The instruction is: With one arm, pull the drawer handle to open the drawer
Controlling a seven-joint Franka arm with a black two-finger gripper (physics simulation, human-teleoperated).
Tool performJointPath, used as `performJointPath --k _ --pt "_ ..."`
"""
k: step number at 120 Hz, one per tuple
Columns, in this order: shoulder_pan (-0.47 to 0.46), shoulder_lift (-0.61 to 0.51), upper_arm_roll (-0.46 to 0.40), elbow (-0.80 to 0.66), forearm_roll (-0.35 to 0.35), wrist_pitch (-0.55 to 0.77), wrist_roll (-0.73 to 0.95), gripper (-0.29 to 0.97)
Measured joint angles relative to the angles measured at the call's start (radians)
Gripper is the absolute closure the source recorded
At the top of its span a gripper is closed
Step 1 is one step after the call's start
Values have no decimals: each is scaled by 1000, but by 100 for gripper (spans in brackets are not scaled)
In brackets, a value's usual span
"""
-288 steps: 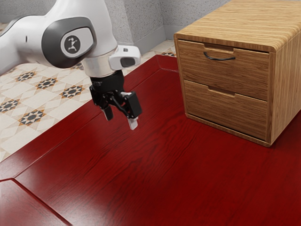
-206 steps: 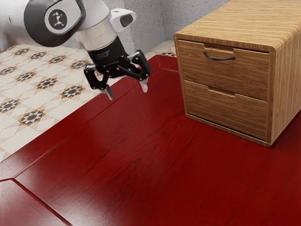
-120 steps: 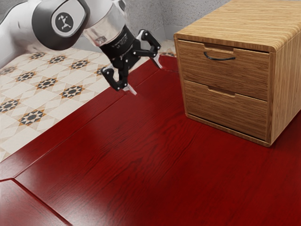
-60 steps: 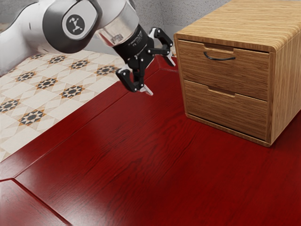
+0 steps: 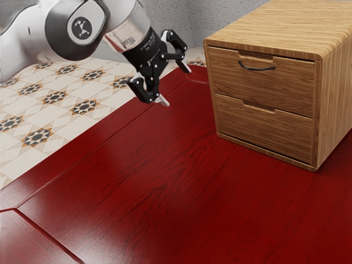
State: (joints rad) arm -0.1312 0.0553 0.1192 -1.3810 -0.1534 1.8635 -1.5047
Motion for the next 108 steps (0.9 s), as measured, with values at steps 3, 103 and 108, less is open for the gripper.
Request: performJointPath --k 3,103,108 --pt "-2 2 0 1 0 3 -2 0" --pt "-23 221 -76 215 73 124 -27 0" --pt "-21 243 -82 238 73 128 -27 0"
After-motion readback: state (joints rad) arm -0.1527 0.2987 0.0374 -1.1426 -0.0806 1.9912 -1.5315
